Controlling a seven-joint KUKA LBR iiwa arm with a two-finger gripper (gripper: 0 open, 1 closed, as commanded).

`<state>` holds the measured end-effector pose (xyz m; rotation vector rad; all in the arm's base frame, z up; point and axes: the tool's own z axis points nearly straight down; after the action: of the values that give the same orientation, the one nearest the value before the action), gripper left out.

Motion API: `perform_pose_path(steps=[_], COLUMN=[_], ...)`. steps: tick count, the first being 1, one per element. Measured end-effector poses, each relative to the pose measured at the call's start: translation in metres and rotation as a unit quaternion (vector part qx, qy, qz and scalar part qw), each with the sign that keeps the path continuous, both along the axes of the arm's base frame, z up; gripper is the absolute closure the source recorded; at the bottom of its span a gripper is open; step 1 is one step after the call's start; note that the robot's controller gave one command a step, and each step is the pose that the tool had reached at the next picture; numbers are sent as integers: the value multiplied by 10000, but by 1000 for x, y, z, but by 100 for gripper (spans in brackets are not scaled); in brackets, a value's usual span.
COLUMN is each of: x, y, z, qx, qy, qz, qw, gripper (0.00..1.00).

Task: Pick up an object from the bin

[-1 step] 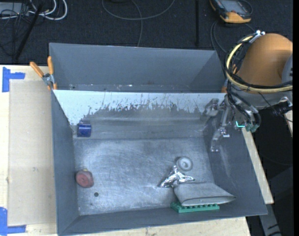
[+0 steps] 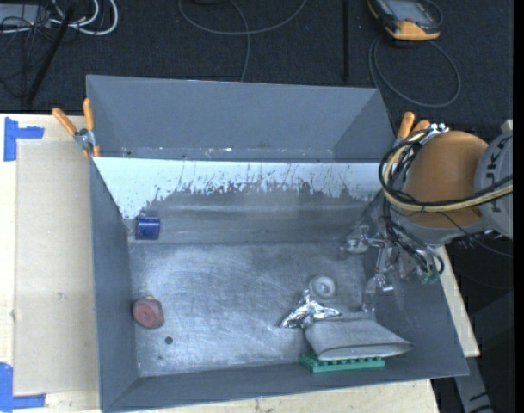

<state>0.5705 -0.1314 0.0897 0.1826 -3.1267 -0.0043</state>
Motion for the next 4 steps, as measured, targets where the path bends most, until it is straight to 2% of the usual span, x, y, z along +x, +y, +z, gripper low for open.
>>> perform_pose_path(steps=[1, 2, 3, 4], x=[-18, -64, -62, -73], y=[61, 92, 148, 149], z=[-17, -8, -3, -9], qx=[-17, -54, -30, -10], qy=[-88, -456, -317, -109], qz=[925, 149, 1157, 1172], qw=[9957, 9988, 9928, 9930], gripper=[0, 0, 0, 100])
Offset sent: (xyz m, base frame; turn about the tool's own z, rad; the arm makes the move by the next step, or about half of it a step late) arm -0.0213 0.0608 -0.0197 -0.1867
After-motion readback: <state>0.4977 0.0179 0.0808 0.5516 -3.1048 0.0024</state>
